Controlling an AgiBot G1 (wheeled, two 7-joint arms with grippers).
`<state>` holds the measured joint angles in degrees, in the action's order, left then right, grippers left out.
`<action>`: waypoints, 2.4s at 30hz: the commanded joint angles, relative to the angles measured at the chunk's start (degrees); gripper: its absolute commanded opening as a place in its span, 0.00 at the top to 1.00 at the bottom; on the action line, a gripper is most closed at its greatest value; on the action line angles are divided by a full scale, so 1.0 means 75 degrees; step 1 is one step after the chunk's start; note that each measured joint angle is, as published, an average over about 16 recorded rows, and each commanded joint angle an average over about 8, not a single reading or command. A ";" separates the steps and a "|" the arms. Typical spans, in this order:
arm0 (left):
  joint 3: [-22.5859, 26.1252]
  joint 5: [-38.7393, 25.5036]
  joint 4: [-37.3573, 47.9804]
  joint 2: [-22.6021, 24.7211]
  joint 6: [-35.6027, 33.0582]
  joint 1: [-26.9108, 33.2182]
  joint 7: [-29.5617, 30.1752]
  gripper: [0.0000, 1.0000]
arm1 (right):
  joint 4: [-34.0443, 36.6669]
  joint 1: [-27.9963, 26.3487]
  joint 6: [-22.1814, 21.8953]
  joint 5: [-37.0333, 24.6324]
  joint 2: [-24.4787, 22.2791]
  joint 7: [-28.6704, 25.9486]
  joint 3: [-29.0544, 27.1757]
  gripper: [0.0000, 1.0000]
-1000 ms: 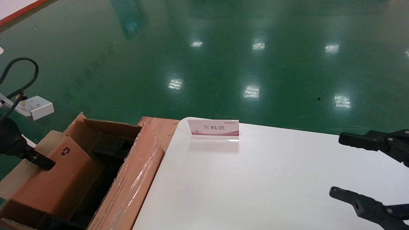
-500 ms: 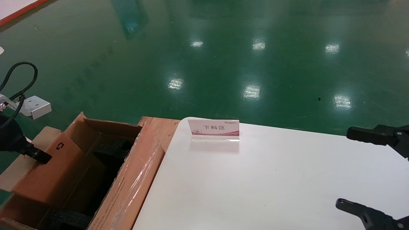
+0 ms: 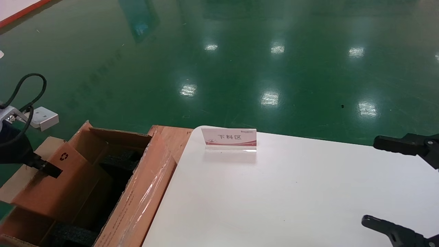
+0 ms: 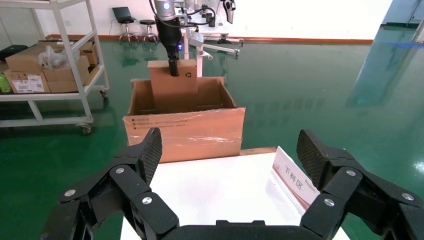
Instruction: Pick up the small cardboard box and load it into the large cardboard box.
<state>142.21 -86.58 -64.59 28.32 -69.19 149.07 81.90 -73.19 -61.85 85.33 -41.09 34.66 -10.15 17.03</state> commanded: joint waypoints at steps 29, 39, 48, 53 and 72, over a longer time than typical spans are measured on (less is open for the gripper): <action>-0.0074 0.0766 0.1828 0.1035 0.0781 -0.2247 0.0117 1.00 | 0.0000 -0.0002 -0.0005 0.0008 -0.0005 0.0006 0.0011 0.00; -0.0206 0.1158 0.2549 0.1328 0.0797 -0.2806 -0.0185 0.32 | 0.0001 -0.0002 -0.0007 0.0010 -0.0006 0.0007 0.0013 0.00; -0.0212 0.1185 0.2574 0.1332 0.0793 -0.2820 -0.0189 0.00 | 0.0002 -0.0001 -0.0008 0.0011 -0.0006 0.0008 0.0013 0.00; -0.0199 0.1148 0.2533 0.1314 0.0784 -0.2786 -0.0174 0.00 | 0.0002 -0.0001 -0.0008 0.0011 -0.0006 0.0008 0.0013 0.00; -0.0306 0.1191 0.2311 0.1232 0.0923 -0.2608 -0.0305 0.00 | 0.0003 -0.0002 -0.0008 0.0011 -0.0006 0.0008 0.0014 0.00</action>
<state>139.42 -77.49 -48.62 37.04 -61.80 130.49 78.56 -73.17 -61.86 85.27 -41.00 34.61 -10.09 17.13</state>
